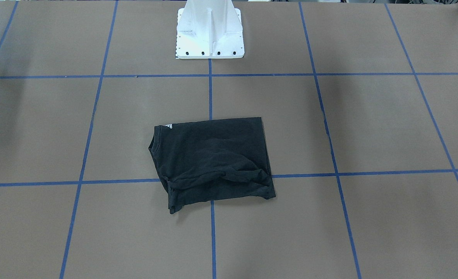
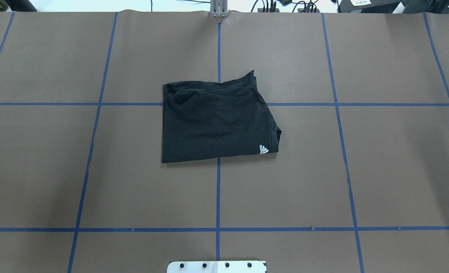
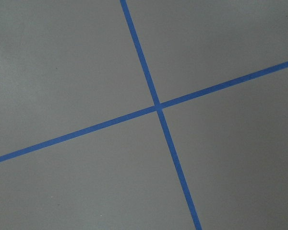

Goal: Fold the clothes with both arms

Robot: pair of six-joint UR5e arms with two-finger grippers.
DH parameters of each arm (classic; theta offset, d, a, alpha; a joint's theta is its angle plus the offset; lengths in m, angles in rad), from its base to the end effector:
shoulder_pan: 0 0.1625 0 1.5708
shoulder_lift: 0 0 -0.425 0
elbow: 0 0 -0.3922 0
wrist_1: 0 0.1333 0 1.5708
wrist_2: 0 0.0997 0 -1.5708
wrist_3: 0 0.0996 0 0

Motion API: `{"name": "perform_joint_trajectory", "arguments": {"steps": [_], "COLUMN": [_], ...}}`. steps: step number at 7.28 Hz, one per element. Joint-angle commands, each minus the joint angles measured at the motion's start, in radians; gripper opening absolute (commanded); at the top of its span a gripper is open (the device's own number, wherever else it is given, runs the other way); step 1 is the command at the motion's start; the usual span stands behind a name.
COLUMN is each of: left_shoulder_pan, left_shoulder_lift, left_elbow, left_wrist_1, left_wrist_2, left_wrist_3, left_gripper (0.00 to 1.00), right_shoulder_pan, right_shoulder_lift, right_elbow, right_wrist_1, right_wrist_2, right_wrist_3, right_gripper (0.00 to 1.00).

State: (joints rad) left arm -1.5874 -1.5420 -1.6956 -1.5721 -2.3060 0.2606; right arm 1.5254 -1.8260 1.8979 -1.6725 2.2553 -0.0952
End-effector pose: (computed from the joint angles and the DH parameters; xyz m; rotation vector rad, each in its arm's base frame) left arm -0.0745 -0.4834 0.6136 0.1941 0.7170 0.2685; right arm 0.0530 -0.3841 0.6257 -0.0116 -0.6854 -0.1249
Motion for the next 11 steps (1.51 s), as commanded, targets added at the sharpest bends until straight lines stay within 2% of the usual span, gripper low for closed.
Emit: {"name": "perform_joint_trajectory", "arguments": {"steps": [1, 11], "left_shoulder_pan": [0.001, 0.004], "left_shoulder_lift": [0.006, 0.026], "left_elbow": [0.008, 0.028], "left_wrist_1": [0.000, 0.000], "left_wrist_2": [0.000, -0.001], "left_wrist_3": [-0.003, -0.003], "left_gripper": [1.00, 1.00], "right_shoulder_pan": [-0.001, -0.001], "right_shoulder_lift": [0.001, -0.003], "right_elbow": [0.000, 0.001], "right_wrist_1": [0.000, 0.000], "right_wrist_2": [0.001, 0.007], "right_wrist_3": [0.000, -0.001], "right_gripper": [1.00, 1.00]}}
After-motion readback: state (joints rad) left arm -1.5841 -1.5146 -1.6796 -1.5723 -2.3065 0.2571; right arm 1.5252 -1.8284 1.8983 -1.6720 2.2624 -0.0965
